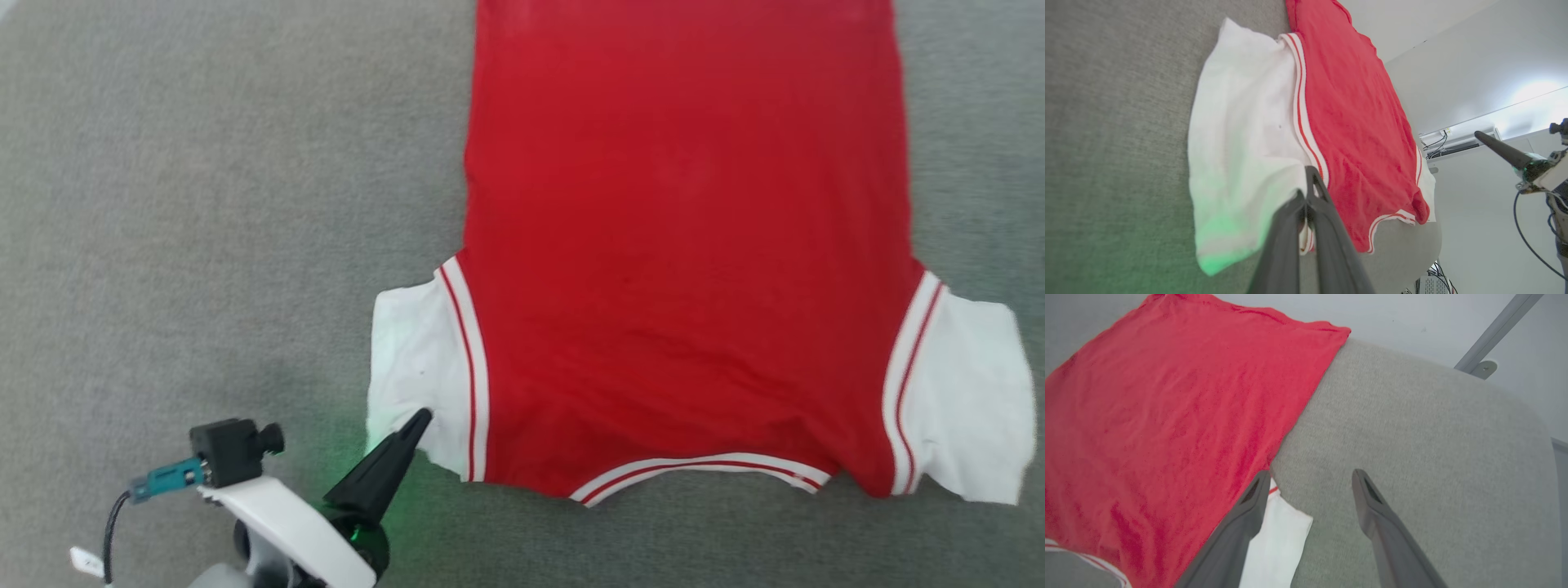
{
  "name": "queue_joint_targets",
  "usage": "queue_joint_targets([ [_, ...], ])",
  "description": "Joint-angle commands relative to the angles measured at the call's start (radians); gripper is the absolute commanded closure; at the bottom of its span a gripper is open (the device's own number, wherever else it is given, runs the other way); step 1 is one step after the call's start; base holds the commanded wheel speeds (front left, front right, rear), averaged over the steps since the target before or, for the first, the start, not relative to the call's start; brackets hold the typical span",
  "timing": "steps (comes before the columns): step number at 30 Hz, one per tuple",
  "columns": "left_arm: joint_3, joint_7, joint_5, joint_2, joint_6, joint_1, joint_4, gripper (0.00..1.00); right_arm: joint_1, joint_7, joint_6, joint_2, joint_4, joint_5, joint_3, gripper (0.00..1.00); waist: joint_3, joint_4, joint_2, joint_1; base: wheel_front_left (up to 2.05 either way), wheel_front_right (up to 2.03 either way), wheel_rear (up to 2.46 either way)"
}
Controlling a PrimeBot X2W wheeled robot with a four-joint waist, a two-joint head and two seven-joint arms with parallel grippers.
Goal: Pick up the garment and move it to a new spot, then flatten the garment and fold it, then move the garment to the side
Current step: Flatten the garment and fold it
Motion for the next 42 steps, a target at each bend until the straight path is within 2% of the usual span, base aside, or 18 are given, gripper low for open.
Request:
queue_joint_targets([
  [1, -0.004, 0.001, -0.002, -0.005, -0.005, -0.013, -0.012, 1.00, -0.050, 0.014, 0.000, 0.003, 0.012, -0.010, -0.004, 0.00, 0.021, 0.019, 0.0000, 0.0000, 0.00, 0.00, 0.00],
  [6, -0.031, 0.009, 0.020, -0.032, -0.007, -0.062, -0.037, 1.00, -0.320, 0.064, 0.000, 0.024, 0.157, -0.093, 0.053, 0.00, 0.078, 0.079, 0.0000, 0.0000, 0.00, 0.00, 0.00],
  [13, -0.085, -0.017, 0.056, -0.068, -0.007, -0.127, -0.106, 1.00, -0.706, 0.186, 0.000, 0.051, 0.450, -0.229, 0.169, 0.00, 0.185, 0.182, 0.0000, 0.0000, 0.00, 0.00, 0.00],
  [17, -0.125, -0.031, 0.074, -0.078, -0.007, -0.168, -0.152, 1.00, -0.888, 0.260, 0.000, 0.066, 0.621, -0.290, 0.201, 0.00, 0.240, 0.236, 0.0000, 0.0000, 0.00, 0.00, 0.00],
  [23, -0.184, -0.051, 0.086, -0.062, -0.007, -0.208, -0.201, 1.00, -1.070, 0.359, 0.000, 0.092, 0.814, -0.365, 0.222, 0.00, 0.284, 0.288, 0.0000, 0.0000, 0.00, 0.00, 0.00],
  [29, -0.221, -0.085, 0.082, -0.040, -0.007, -0.231, -0.214, 1.00, -1.122, 0.421, 0.000, 0.121, 0.965, -0.454, 0.268, 0.00, 0.301, 0.301, 0.0000, 0.0000, 0.00, 0.00, 0.00],
  [30, -0.225, -0.089, 0.080, -0.039, -0.007, -0.235, -0.212, 1.00, -1.118, 0.425, 0.000, 0.128, 0.978, -0.454, 0.274, 0.42, 0.301, 0.300, 0.0000, 0.0000, 0.00, 0.00, 0.00],
  [31, -0.228, -0.094, 0.077, -0.036, -0.007, -0.238, -0.209, 1.00, -1.118, 0.426, 0.000, 0.134, 0.989, -0.449, 0.275, 0.64, 0.301, 0.298, 0.0000, 0.0000, 0.00, 0.00, 0.00],
  [32, -0.231, -0.098, 0.074, -0.035, -0.007, -0.240, -0.206, 1.00, -1.122, 0.419, 0.000, 0.137, 1.000, -0.444, 0.272, 1.00, 0.300, 0.295, 0.0000, 0.0000, 0.00, 0.00, 0.00],
  [37, -0.235, -0.120, 0.056, -0.023, -0.007, -0.250, -0.189, 1.00, -1.145, 0.338, -0.002, 0.122, 0.999, -0.426, 0.270, 1.00, 0.288, 0.267, 0.0000, 0.0000, 0.00, 0.00, 0.00],
  [42, -0.220, -0.142, 0.039, -0.005, -0.007, -0.239, -0.167, 1.00, -1.113, 0.290, -0.001, 0.110, 0.942, -0.376, 0.344, 1.00, 0.246, 0.227, 0.0000, 0.0000, 0.00, 0.00, 0.00],
])
